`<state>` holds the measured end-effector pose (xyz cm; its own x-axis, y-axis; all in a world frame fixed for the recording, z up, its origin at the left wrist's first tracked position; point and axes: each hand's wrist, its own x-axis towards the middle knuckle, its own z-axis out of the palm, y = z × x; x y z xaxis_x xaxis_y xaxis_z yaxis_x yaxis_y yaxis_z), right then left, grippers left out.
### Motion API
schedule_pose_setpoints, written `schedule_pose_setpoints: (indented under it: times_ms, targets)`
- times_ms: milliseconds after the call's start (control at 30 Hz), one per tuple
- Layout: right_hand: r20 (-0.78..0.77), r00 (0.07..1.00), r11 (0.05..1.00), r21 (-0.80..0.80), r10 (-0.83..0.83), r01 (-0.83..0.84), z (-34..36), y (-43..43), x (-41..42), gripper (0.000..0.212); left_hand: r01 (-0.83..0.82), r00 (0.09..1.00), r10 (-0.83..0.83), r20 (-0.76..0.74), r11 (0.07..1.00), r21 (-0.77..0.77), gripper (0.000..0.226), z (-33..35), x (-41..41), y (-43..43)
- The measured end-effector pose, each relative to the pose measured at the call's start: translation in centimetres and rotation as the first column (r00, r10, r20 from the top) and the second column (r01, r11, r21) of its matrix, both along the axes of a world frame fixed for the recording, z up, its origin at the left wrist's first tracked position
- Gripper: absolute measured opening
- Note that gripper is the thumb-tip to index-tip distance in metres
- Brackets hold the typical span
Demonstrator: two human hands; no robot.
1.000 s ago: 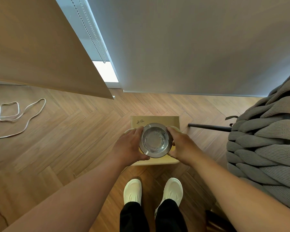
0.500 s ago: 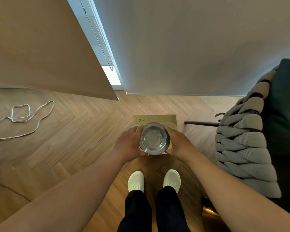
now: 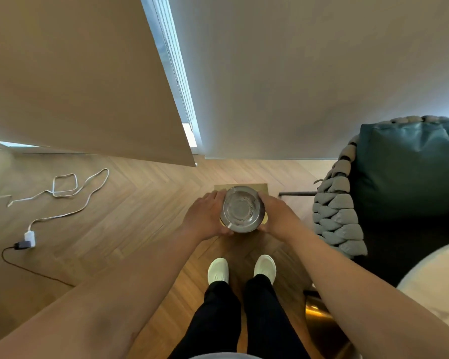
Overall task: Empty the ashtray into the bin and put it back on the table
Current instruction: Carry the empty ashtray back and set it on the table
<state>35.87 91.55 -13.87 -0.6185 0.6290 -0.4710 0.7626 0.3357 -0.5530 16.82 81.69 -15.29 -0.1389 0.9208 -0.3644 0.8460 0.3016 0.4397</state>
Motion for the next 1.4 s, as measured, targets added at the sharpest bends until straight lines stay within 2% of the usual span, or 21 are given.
schedule_pose_setpoints:
  times_ms: [200,433,600,867,1033,1133,1267,1400]
  targets:
    - [-0.005,1.000,1.000,0.015,0.007,-0.007,4.8,-2.1,0.3,0.067,-0.003,1.000,0.003,-0.003,1.000,0.024,0.111,4.7,0.3,-2.3]
    - [0.013,1.000,0.999,0.045,-0.005,0.005,6.9,-4.5,1.3,0.075,0.043,0.999,-0.044,0.030,0.999,0.032,0.109,6.6,0.8,-4.1]
    - [-0.020,0.995,0.992,0.070,-0.100,0.101,7.3,-5.8,2.8,0.069,0.104,0.993,-0.107,0.050,0.993,0.064,0.108,7.2,1.4,-3.9]
    - [-0.025,0.950,0.944,0.102,-0.313,0.314,8.5,-8.0,7.8,0.050,0.321,0.940,-0.328,0.091,0.944,0.080,0.106,8.1,5.2,-1.0]
    - [-0.058,0.867,0.856,0.140,-0.494,0.497,9.2,-11.3,12.9,0.056,0.503,0.854,-0.511,0.098,0.859,0.096,0.103,8.2,10.1,0.4]
    - [-0.038,0.763,0.753,0.144,-0.645,0.643,9.4,-14.4,16.1,0.065,0.621,0.772,-0.630,0.084,0.776,0.112,0.096,8.5,14.1,0.5]
    - [-0.037,0.645,0.636,0.129,-0.763,0.760,10.0,-19.8,20.7,0.080,0.731,0.663,-0.741,0.109,0.672,0.119,0.098,8.7,20.1,-1.1]
    - [-0.055,0.548,0.541,0.110,-0.835,0.834,10.7,-26.0,25.2,0.067,0.824,0.535,-0.833,0.142,0.552,0.129,0.098,8.8,25.3,-4.5]
